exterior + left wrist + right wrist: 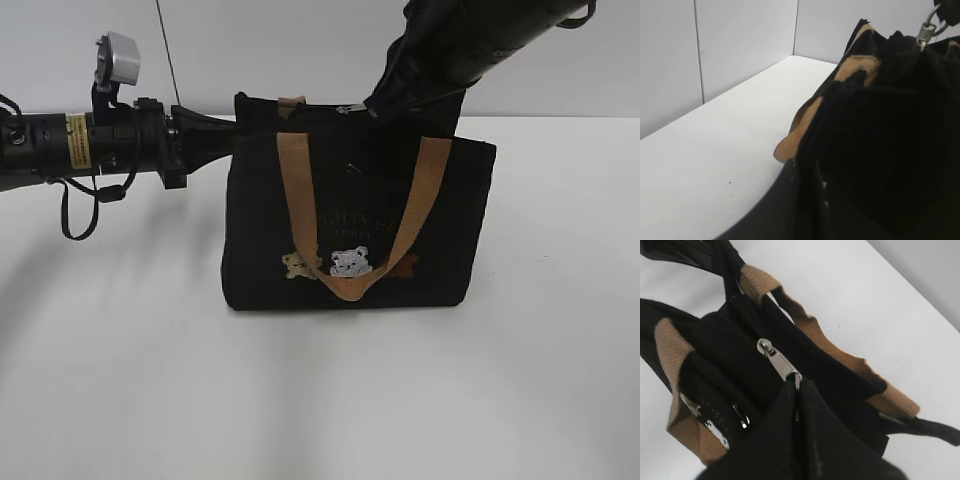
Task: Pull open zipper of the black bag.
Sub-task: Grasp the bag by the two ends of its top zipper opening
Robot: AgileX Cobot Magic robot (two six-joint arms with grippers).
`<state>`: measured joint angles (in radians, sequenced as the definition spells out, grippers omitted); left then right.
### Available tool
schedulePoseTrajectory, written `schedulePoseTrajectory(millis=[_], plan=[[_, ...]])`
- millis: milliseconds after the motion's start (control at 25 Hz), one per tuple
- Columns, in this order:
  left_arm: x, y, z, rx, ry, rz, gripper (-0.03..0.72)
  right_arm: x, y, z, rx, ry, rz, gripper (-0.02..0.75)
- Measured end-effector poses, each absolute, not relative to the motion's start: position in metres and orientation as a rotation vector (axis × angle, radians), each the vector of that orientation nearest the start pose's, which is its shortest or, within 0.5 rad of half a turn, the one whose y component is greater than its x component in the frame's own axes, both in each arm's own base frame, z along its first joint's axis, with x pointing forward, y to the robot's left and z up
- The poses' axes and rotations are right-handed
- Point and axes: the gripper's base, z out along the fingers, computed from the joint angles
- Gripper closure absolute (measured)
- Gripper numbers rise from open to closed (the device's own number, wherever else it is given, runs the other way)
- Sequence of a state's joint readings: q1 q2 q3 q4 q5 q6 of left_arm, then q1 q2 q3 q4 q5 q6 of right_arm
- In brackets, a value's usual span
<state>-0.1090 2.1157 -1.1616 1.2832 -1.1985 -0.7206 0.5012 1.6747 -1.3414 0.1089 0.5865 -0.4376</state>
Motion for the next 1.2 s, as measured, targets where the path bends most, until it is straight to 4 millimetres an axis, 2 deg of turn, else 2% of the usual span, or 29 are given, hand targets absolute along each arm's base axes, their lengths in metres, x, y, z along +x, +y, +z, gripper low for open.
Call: schedulePoseTrajectory(millis=[280,720,960,1200], plan=[[0.387,-0.124,0.158,0.987,1.469,-0.946,0.671,0.324,0.177,0.301,-0.961,2.219,0.074,0.753],[0.386,-0.125,0.158,0.998,1.465,-0.952,0.672,0.32,0.156,0.308,-0.9,2.306,-0.138,0.753],[0.385,-0.125,0.158,1.003,1.464,-0.954,0.672,0.321,0.139,0.314,-0.797,2.351,-0.156,0.753],[0.385,-0.125,0.157,1.004,1.465,-0.953,0.672,0.32,0.14,0.316,-0.762,2.347,-0.107,0.753]])
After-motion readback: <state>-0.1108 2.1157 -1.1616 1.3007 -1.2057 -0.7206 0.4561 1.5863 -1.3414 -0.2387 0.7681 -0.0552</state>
